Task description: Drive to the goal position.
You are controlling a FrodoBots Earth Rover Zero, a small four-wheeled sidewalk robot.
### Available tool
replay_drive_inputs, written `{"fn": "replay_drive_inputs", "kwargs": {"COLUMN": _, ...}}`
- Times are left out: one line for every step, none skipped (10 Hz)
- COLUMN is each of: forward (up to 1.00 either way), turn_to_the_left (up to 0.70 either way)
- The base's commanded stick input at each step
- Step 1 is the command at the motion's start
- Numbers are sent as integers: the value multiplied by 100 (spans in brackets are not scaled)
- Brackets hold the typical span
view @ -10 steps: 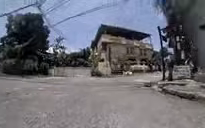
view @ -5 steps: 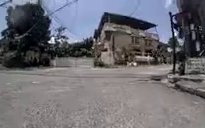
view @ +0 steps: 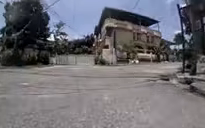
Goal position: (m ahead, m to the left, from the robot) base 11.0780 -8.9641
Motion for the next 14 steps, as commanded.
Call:
{"fn": "replay_drive_inputs", "kwargs": {"forward": 100, "turn_to_the_left": -36}}
{"fn": "replay_drive_inputs", "kwargs": {"forward": 100, "turn_to_the_left": -36}}
{"fn": "replay_drive_inputs", "kwargs": {"forward": 100, "turn_to_the_left": -36}}
{"fn": "replay_drive_inputs", "kwargs": {"forward": 100, "turn_to_the_left": -36}}
{"fn": "replay_drive_inputs", "kwargs": {"forward": 100, "turn_to_the_left": -36}}
{"fn": "replay_drive_inputs", "kwargs": {"forward": 100, "turn_to_the_left": -36}}
{"fn": "replay_drive_inputs", "kwargs": {"forward": 100, "turn_to_the_left": 4}}
{"fn": "replay_drive_inputs", "kwargs": {"forward": 100, "turn_to_the_left": 4}}
{"fn": "replay_drive_inputs", "kwargs": {"forward": 100, "turn_to_the_left": 4}}
{"fn": "replay_drive_inputs", "kwargs": {"forward": 100, "turn_to_the_left": 4}}
{"fn": "replay_drive_inputs", "kwargs": {"forward": 100, "turn_to_the_left": 4}}
{"fn": "replay_drive_inputs", "kwargs": {"forward": 100, "turn_to_the_left": 4}}
{"fn": "replay_drive_inputs", "kwargs": {"forward": 100, "turn_to_the_left": 4}}
{"fn": "replay_drive_inputs", "kwargs": {"forward": 100, "turn_to_the_left": 4}}
